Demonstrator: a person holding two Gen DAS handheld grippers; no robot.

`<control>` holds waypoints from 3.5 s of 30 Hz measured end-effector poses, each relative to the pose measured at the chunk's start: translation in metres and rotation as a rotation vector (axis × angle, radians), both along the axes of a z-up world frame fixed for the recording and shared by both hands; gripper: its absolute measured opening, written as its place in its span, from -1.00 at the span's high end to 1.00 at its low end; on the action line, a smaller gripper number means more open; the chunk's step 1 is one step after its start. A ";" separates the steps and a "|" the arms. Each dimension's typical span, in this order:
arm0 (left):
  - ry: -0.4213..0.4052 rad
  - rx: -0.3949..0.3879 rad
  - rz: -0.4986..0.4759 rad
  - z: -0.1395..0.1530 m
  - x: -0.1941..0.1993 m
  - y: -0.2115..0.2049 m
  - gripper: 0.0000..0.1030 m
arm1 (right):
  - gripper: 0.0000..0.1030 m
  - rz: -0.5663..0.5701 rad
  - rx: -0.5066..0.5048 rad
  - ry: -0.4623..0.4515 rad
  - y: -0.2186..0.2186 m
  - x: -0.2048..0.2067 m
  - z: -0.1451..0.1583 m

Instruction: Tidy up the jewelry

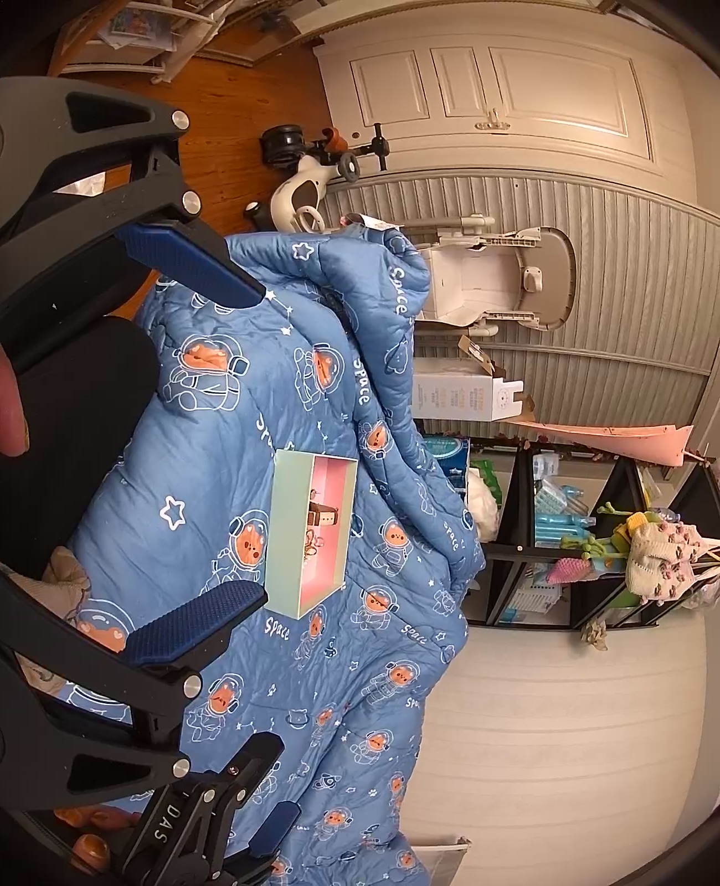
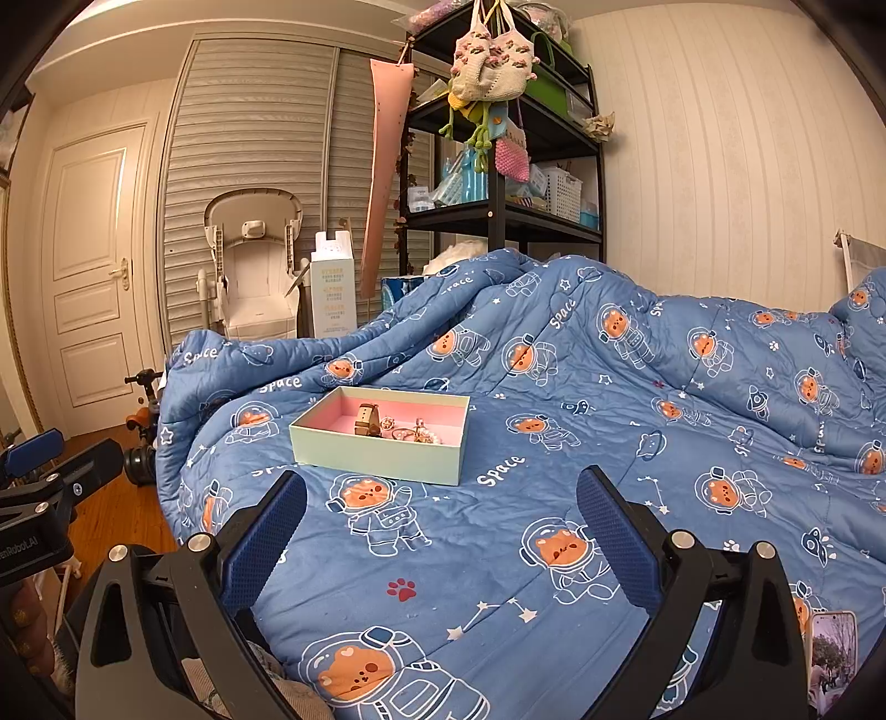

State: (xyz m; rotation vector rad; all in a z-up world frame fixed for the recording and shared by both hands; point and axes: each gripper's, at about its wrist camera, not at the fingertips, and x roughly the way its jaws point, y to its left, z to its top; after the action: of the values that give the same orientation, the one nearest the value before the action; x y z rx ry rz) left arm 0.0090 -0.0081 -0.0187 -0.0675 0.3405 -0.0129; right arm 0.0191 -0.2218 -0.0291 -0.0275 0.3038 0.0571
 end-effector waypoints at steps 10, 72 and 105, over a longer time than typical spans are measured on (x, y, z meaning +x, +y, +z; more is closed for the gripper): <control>0.000 0.000 0.000 0.000 0.000 0.000 -0.88 | -0.87 -0.001 0.000 0.000 0.000 0.000 0.000; 0.013 0.003 0.008 -0.004 0.003 0.002 -0.89 | -0.87 0.000 -0.001 0.002 0.000 0.001 0.000; 0.017 0.004 0.019 -0.008 0.000 -0.001 -0.89 | -0.87 0.000 -0.002 0.002 0.001 0.000 0.001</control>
State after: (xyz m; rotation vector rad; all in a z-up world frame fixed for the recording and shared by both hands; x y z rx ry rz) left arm 0.0086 -0.0087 -0.0270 -0.0672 0.3566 0.0070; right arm 0.0195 -0.2209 -0.0284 -0.0292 0.3061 0.0571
